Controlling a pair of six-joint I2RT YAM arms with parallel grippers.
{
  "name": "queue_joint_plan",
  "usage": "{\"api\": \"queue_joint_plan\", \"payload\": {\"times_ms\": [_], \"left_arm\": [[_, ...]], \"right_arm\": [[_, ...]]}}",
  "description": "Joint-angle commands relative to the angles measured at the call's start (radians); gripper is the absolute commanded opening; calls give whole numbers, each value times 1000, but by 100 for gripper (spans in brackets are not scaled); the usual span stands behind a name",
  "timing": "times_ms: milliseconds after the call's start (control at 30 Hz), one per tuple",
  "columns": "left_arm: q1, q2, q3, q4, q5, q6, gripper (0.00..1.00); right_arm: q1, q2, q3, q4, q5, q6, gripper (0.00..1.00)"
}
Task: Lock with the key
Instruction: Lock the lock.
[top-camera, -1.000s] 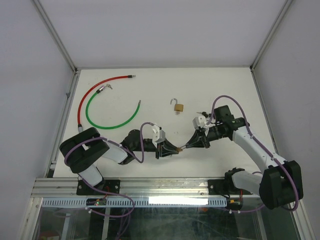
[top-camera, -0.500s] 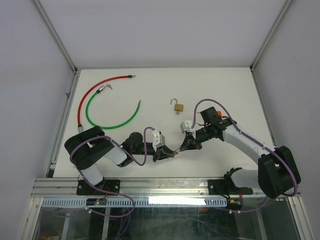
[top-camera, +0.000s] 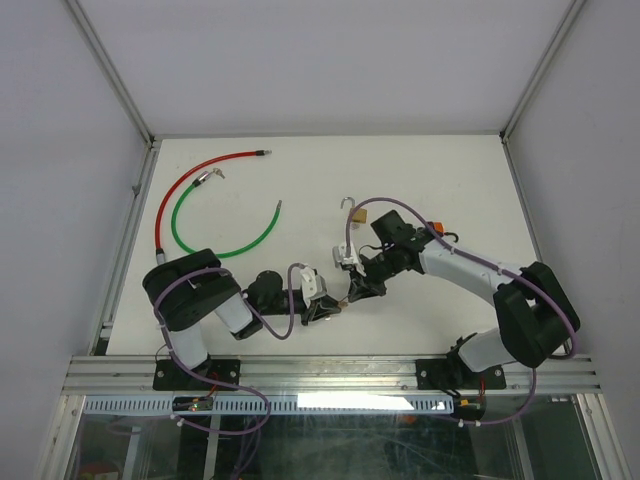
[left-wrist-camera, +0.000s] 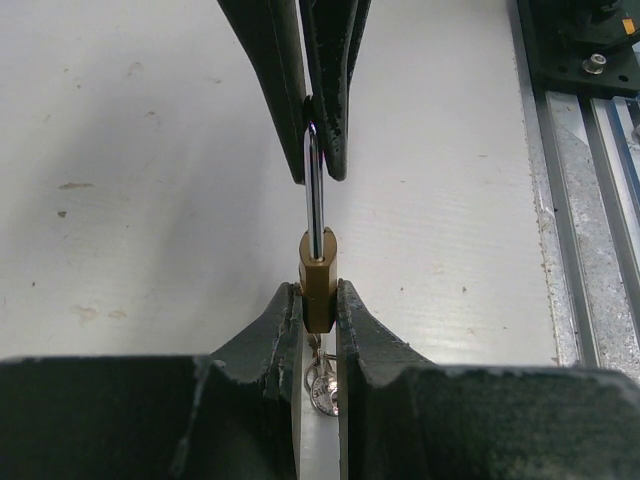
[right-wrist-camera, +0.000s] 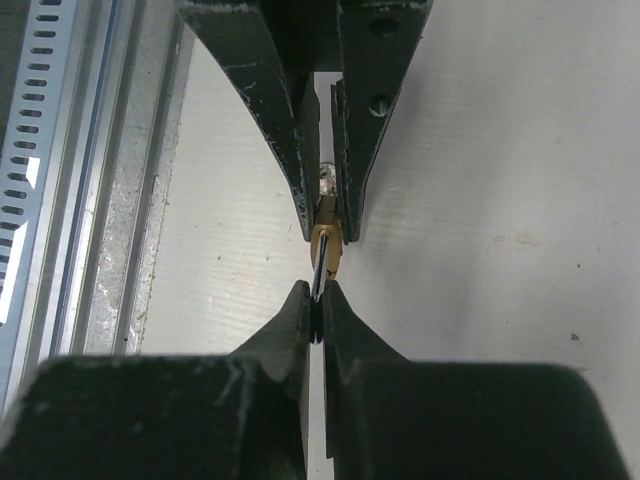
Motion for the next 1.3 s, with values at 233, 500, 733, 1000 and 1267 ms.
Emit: {"api": "queue_joint_plan", "payload": {"times_ms": [233, 500, 733, 1000, 1267], "left_arm": [[41, 17, -4, 297, -98, 80, 0], [53, 18, -7, 323, -87, 5, 1], [52, -21, -6, 354, -73, -220, 51], [52, -142, -57, 381, -123, -354, 88], [63, -337, -7, 23, -202, -457, 99]], "right_arm": [[158, 148, 59, -43, 37, 118, 0], [127, 118, 82, -71, 24, 114, 0], [20, 0, 103, -121, 2, 85, 0], [-101, -90, 124, -212, -55, 29, 0], [-199, -192, 115, -252, -80, -5, 0]]}}
